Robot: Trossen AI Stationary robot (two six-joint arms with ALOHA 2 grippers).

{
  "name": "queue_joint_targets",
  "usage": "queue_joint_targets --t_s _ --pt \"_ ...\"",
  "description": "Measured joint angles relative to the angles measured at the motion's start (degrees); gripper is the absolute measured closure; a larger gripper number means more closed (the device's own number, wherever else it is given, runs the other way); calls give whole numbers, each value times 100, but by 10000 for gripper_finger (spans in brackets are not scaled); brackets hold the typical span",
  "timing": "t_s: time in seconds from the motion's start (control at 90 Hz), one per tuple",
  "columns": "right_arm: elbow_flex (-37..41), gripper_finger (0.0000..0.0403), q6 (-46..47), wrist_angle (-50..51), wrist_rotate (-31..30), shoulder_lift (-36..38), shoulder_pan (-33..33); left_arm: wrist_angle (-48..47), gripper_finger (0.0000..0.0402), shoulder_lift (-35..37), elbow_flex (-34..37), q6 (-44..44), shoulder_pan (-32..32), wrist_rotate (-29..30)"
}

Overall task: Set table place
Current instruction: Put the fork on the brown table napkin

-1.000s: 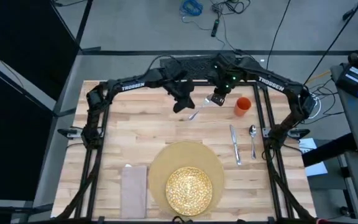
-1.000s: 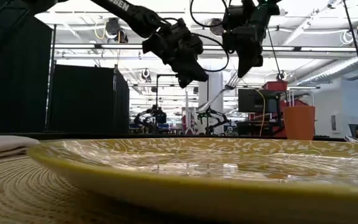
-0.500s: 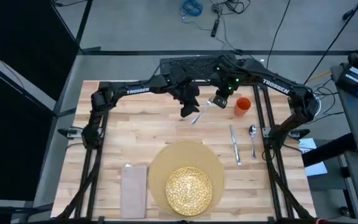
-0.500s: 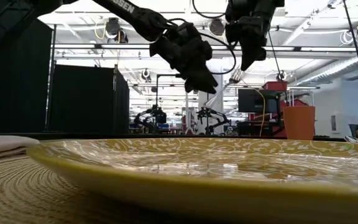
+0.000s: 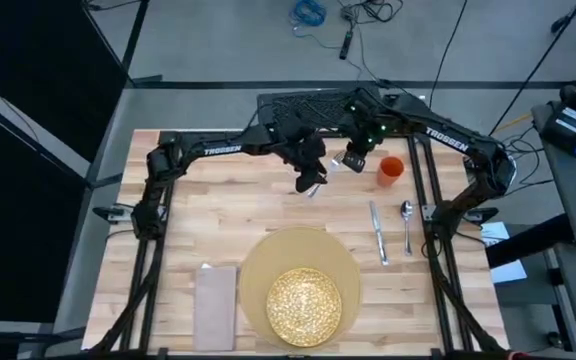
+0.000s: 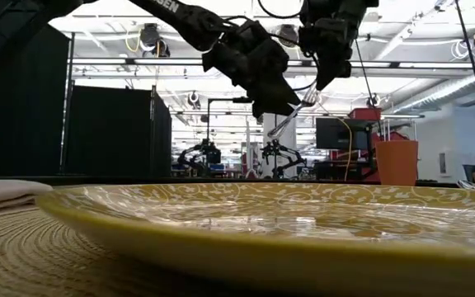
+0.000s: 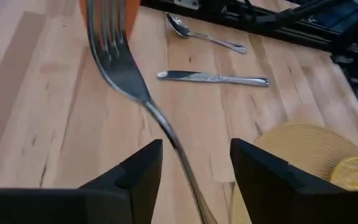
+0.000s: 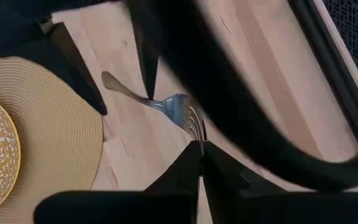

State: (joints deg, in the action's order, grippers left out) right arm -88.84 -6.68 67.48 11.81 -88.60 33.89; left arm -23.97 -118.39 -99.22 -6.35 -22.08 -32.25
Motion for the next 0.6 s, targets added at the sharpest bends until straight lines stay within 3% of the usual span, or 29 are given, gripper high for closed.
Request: queue_joint_targets --t_s 0.333,0.6 --pt "0 403 2 0 17 0 -24 221 228 -101 -5 -1 48 32" --pt "0 403 2 -7 22 0 -24 422 280 -209 -9 -3 50 23"
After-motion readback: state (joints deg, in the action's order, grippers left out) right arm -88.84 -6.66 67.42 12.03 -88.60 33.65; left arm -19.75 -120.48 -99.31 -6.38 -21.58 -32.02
